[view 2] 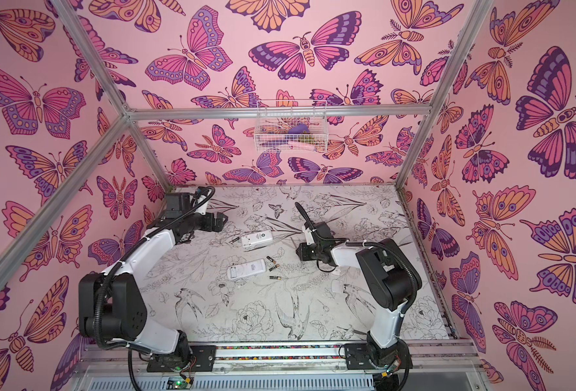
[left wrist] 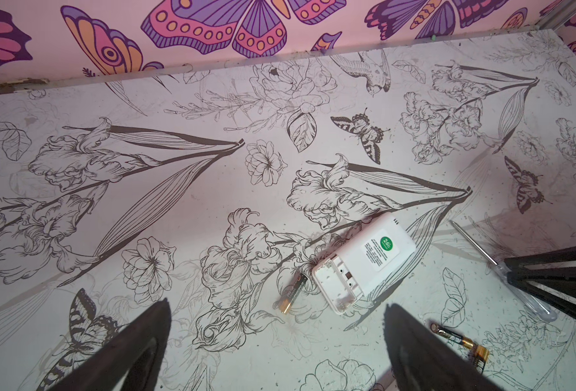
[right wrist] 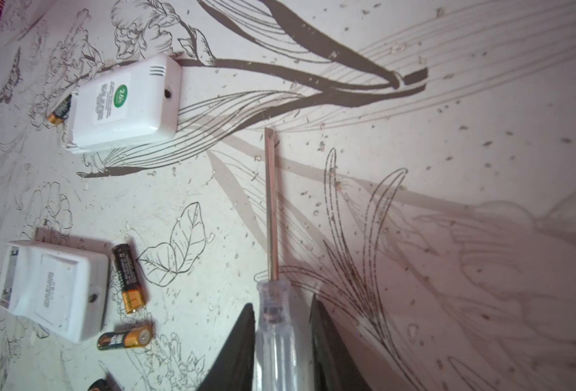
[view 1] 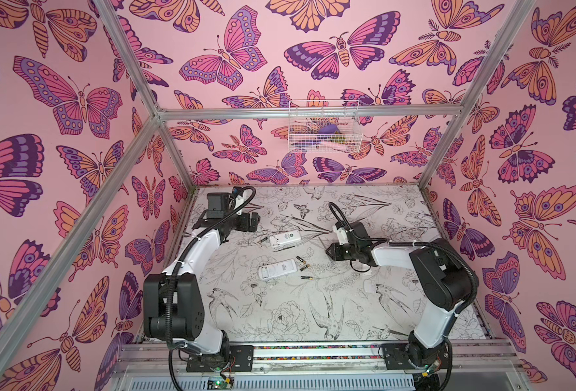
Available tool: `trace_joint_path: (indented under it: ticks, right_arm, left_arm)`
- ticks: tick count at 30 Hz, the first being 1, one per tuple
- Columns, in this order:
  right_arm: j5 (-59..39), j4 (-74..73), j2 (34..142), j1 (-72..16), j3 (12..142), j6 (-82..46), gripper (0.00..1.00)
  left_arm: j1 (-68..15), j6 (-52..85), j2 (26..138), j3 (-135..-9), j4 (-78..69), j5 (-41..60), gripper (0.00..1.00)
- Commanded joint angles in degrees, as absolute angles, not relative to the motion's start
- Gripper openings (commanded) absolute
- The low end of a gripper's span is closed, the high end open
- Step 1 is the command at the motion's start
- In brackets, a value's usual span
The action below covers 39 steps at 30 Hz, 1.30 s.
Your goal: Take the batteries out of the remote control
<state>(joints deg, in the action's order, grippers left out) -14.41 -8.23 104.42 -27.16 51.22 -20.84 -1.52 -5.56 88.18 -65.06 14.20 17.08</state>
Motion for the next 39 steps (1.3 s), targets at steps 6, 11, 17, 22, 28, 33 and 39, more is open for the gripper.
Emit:
trace_joint_path:
  ticks: [6, 11, 17, 22, 28, 33, 39]
  right_arm:
    - [-12.96, -2.27, 103.93, -27.51, 54.49, -17.95, 0.38]
    - [-11.19, -1.65, 100.68, -27.42, 56.51, -15.02, 0.49]
    - [-6.95, -0.77, 95.44, -26.14, 56.7, -12.42, 0.61]
    - [-1.97, 0.02, 90.67, -24.01, 55.43, -10.26, 0.81]
    - [9.48, -3.12, 81.93, -22.21, 50.31, -4.61, 0.99]
    - [12.59, -5.95, 76.88, -19.07, 45.57, -1.59, 0.99]
    - [14.24, -11.43, 72.0, -15.19, 38.57, 3.28, 0.99]
  left_arm:
    - [-1.49, -7.33, 86.05, -59.9, 9.38, 17.62, 1.0]
    - [-1.49, -6.86, 85.25, -54.97, 4.02, 17.9, 0.99]
    - [-1.75, -7.77, 85.52, -50.31, -0.57, 17.41, 0.99]
    - [-1.76, -9.97, 86.59, -48.95, -3.08, 16.46, 0.99]
    - [-1.58, -11.0, 87.56, -44.93, -8.8, 15.17, 0.99]
    - [-1.54, -10.56, 86.75, -38.98, -16.48, 16.14, 1.0]
    - [-1.68, -9.73, 85.29, -29.96, -31.2, 14.07, 0.99]
